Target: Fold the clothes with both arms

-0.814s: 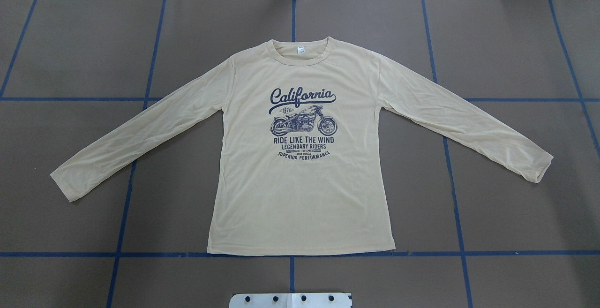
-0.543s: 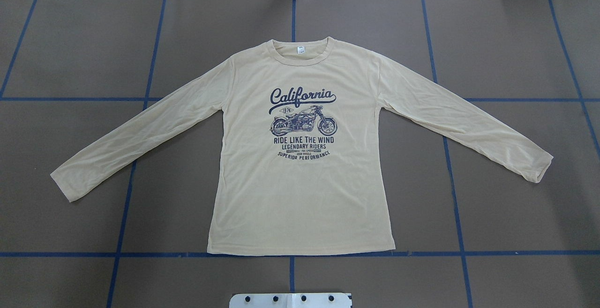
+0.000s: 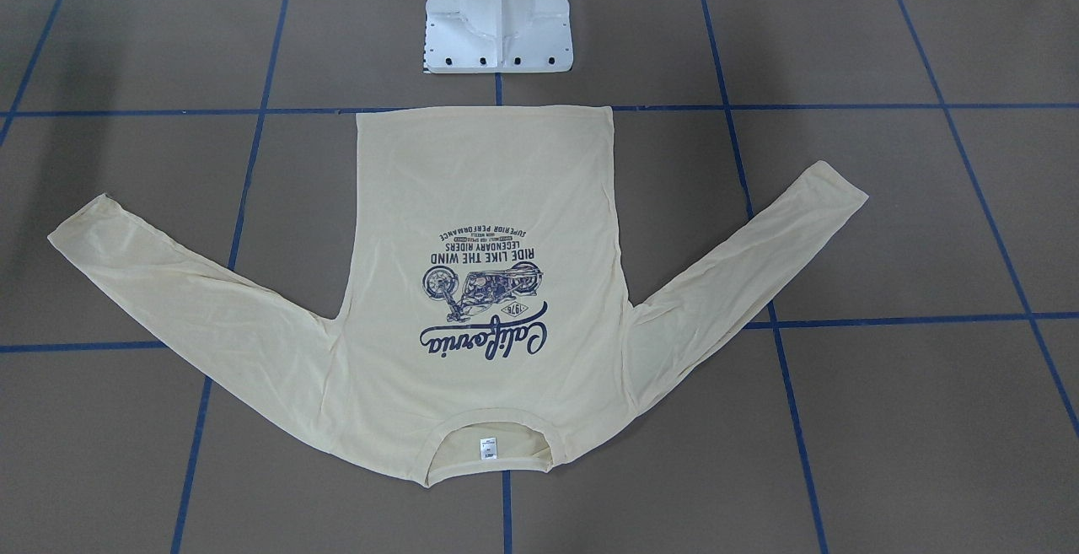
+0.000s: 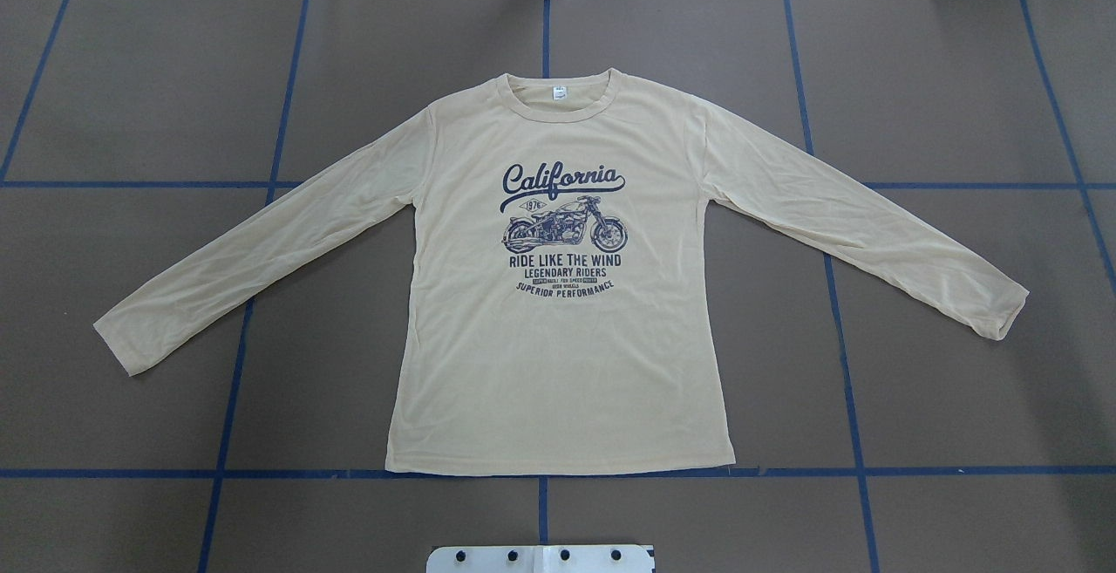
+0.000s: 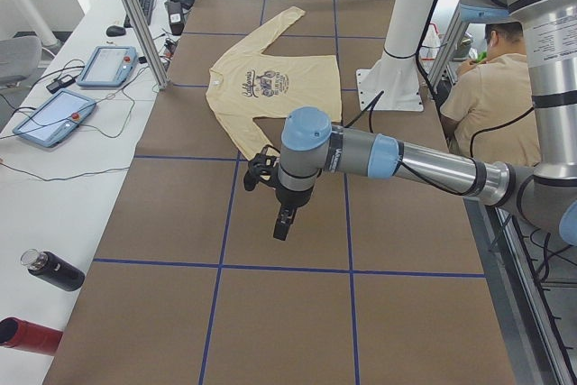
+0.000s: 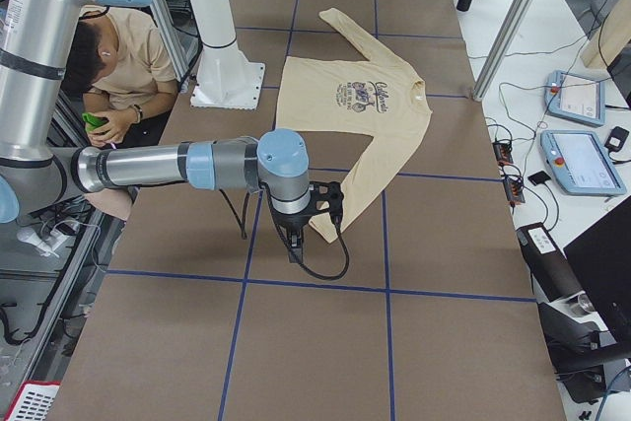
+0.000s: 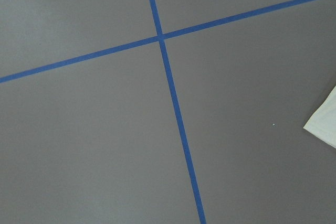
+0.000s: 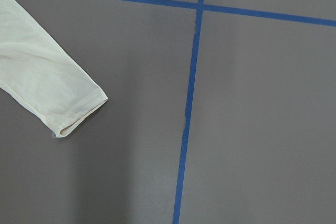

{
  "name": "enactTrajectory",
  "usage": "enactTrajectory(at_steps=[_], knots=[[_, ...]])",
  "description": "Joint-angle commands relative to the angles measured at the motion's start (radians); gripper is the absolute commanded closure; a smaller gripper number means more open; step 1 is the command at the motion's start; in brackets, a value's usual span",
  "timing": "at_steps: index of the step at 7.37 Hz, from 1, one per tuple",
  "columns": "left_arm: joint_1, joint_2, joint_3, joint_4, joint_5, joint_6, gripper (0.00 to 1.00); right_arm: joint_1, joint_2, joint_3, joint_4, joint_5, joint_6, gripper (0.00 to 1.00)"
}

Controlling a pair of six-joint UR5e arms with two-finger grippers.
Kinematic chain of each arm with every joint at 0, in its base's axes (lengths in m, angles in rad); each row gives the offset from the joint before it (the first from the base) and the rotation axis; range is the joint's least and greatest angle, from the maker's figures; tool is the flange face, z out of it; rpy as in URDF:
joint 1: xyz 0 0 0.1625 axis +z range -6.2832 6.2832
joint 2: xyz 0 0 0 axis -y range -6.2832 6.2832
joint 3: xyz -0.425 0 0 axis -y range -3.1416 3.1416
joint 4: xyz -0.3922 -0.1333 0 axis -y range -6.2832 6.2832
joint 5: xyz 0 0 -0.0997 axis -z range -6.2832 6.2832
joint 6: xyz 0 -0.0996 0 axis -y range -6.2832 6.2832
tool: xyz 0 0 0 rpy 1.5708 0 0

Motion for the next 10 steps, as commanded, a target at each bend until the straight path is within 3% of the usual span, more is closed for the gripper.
enactTrajectory(at_steps=[1, 2, 3, 5, 6, 7, 8, 10], knots=[[-0.001, -0.024, 0.003, -0.195, 0.01, -0.005, 0.0, 0.0, 0.017, -0.003, 0.219, 0.013, 0.007, 0.0], [-0.001, -0.069, 0.029, -0.346, 0.011, -0.008, 0.0, 0.0, 0.02, -0.026, 0.265, 0.026, 0.013, 0.0], [0.001, -0.117, 0.072, -0.396, 0.002, -0.052, 0.0, 0.002, 0.02, -0.032, 0.268, 0.064, 0.076, 0.0], [0.001, -0.154, 0.1, -0.401, 0.002, -0.092, 0.0, 0.0, 0.029, -0.035, 0.308, 0.075, 0.086, 0.0], [0.001, -0.153, 0.097, -0.403, 0.002, -0.082, 0.0, -0.021, 0.031, -0.046, 0.361, 0.075, 0.152, 0.0], [0.001, -0.151, 0.09, -0.403, 0.002, -0.082, 0.0, -0.114, 0.031, -0.066, 0.426, 0.064, 0.312, 0.0], [0.001, -0.151, 0.09, -0.403, 0.002, -0.08, 0.0, -0.199, 0.032, -0.112, 0.568, 0.021, 0.455, 0.0], [0.001, -0.149, 0.093, -0.424, 0.004, -0.088, 0.0, -0.441, 0.064, -0.242, 0.884, -0.212, 0.825, 0.01]])
